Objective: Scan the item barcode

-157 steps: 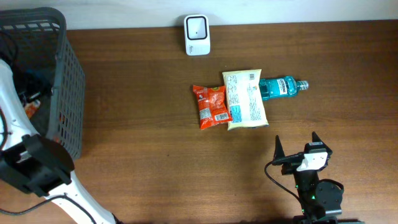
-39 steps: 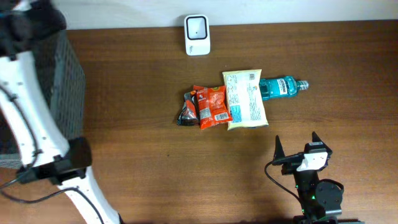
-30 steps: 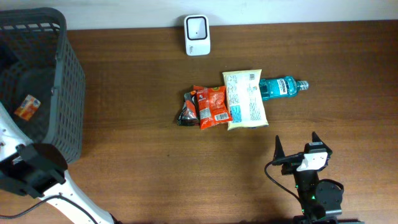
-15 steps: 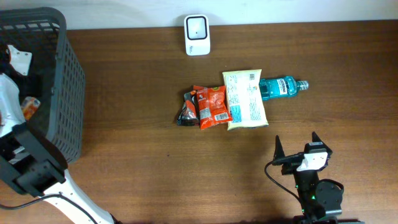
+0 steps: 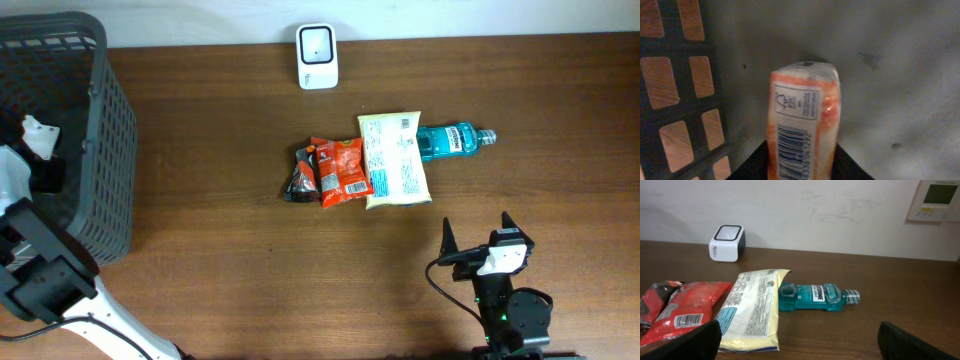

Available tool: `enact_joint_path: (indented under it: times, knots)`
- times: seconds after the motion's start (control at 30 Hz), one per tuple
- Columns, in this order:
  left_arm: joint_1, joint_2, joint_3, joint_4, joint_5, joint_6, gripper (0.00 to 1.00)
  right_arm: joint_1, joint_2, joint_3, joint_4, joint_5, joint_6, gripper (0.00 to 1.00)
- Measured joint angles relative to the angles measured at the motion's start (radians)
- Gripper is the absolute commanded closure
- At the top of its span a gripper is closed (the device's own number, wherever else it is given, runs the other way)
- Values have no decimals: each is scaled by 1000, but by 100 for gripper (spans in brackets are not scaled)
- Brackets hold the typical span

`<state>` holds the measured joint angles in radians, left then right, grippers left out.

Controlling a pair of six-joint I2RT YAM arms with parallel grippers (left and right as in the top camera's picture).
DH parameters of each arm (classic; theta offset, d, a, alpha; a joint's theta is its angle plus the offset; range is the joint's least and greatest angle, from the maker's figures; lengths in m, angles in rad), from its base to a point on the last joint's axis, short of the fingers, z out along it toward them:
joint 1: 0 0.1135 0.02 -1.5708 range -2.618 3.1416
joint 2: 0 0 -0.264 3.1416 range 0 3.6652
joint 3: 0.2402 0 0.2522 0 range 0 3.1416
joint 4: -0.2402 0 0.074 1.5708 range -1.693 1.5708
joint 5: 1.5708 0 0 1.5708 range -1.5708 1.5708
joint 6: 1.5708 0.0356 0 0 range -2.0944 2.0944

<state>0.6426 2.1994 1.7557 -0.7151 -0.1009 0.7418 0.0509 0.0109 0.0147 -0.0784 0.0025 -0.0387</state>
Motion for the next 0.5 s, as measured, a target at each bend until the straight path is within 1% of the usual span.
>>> enact_joint_path:
  times: [0.07, 0.13, 0.17, 0.27, 0.33, 0.4, 0.5]
  knots:
    - [0, 0, 0, 0, -1, -12, 89, 0, 0, 0, 0, 0, 0, 2]
    - [0, 0, 0, 0, -1, -50, 100, 0, 0, 0, 0, 0, 1, 2]
    - [0, 0, 0, 0, -1, -66, 100, 0, 0, 0, 0, 0, 1, 2]
    - [-4, 0, 19, -6, 1, -174, 100, 0, 0, 0, 0, 0, 0, 1]
    - [-18, -13, 65, -6, 31, -285, 100, 0, 0, 0, 0, 0, 1, 2]
    - [-34, -68, 111, -10, 87, -427, 100, 0, 0, 0, 0, 0, 0, 2]
    - [-63, -270, 159, -7, 197, -638, 100, 0, 0, 0, 0, 0, 0, 2]
